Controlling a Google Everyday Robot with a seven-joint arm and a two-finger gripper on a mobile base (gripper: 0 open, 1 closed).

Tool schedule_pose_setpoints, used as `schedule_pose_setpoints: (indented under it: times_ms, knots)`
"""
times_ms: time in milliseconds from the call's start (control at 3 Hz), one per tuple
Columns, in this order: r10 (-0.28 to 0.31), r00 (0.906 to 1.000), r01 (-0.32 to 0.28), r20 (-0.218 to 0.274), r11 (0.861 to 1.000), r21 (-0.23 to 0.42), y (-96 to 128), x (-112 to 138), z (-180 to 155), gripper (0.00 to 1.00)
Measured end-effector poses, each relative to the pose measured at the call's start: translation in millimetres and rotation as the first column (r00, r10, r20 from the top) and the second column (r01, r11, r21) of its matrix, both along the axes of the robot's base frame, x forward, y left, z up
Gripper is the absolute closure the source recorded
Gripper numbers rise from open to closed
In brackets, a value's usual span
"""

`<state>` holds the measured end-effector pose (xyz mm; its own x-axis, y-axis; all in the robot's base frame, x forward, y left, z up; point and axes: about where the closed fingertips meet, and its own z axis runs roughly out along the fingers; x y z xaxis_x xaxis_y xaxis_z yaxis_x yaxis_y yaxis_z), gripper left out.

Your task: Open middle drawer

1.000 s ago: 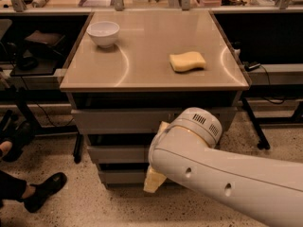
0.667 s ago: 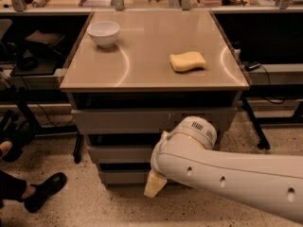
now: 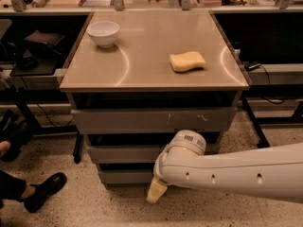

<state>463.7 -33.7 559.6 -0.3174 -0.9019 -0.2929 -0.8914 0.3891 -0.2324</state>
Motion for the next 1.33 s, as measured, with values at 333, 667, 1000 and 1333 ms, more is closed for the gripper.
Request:
schedule_pose_setpoints:
  times_ms: [333,667,1000,1333]
  knots:
    - [-0.070,0.9973,0.071,-0.022,0.996,0.062,-24.7,18.0,-21.7,0.00]
    - [-0.131,0.9913,0.132,-0.014,0.980,0.148,-58.6,46.5,-43.6,0.00]
    - [-0.118,0.9930,0.118,-0.012,0.982,0.149,-57.5,47.9,-46.2,0.00]
    - [-0.114,0.9934,0.115,-0.015,0.982,0.151,-55.0,50.1,-57.3,0.00]
